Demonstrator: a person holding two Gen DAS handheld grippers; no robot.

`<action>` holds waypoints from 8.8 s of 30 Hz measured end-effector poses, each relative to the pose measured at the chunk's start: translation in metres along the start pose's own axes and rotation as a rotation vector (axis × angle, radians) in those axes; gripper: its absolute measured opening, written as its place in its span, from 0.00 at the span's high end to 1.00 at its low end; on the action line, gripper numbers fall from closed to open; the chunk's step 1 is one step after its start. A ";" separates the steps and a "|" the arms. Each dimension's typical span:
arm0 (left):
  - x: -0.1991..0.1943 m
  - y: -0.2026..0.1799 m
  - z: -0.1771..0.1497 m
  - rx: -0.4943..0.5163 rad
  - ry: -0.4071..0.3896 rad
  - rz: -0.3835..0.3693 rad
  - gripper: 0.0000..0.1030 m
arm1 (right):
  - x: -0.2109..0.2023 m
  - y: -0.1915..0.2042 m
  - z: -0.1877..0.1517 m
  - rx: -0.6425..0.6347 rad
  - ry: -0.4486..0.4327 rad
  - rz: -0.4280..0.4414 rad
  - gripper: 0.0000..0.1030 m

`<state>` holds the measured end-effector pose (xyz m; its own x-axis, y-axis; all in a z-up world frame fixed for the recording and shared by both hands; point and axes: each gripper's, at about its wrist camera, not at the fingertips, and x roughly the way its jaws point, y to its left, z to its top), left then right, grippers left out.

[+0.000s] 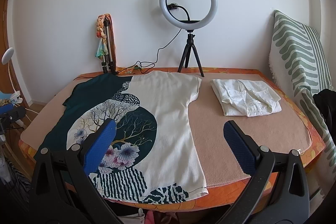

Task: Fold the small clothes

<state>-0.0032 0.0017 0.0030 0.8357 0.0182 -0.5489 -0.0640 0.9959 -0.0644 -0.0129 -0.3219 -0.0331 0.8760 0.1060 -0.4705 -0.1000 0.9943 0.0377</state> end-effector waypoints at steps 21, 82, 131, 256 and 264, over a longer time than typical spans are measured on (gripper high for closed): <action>-0.001 -0.001 0.003 -0.006 -0.002 -0.007 0.00 | 0.001 0.000 -0.003 -0.003 0.008 0.005 0.00; 0.001 0.065 0.014 -0.001 0.008 -0.077 0.02 | 0.022 0.030 0.027 -0.069 0.043 0.150 0.00; 0.102 0.178 -0.096 -0.305 0.485 -0.266 0.65 | 0.433 0.434 0.103 -0.165 0.723 0.476 0.11; 0.117 0.018 -0.074 0.108 0.394 -0.566 1.00 | 0.405 0.148 0.078 -0.078 0.872 0.387 0.97; 0.119 0.014 -0.074 0.109 0.403 -0.586 1.00 | 0.436 0.144 0.128 -0.019 0.684 0.373 0.33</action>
<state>0.0550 0.0113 -0.1246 0.4484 -0.5353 -0.7159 0.4057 0.8355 -0.3706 0.4151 -0.1310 -0.1206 0.2973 0.3948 -0.8693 -0.3439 0.8937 0.2883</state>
